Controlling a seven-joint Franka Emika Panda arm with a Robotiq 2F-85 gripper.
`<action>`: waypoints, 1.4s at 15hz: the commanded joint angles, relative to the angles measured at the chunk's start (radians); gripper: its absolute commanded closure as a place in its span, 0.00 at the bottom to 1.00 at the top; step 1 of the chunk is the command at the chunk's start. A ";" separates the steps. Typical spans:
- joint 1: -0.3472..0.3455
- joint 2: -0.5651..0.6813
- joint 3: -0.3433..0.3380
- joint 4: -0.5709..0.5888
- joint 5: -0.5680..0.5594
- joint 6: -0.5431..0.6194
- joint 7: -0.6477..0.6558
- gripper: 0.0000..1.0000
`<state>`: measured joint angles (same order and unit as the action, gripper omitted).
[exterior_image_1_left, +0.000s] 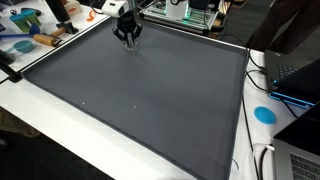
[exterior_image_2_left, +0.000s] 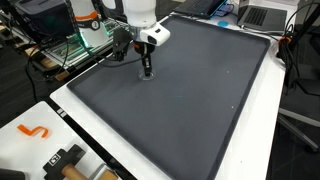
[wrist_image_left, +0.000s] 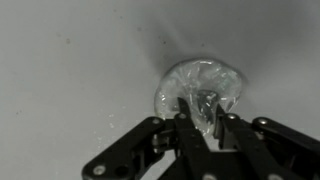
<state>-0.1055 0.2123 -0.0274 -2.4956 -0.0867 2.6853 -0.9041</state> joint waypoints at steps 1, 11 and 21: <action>-0.016 0.011 0.010 -0.008 -0.009 0.023 -0.011 1.00; -0.018 0.010 0.011 -0.004 -0.007 0.017 -0.017 0.99; -0.015 0.001 0.009 0.005 -0.011 -0.019 -0.008 0.65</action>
<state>-0.1055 0.2135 -0.0274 -2.4923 -0.0885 2.6848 -0.9053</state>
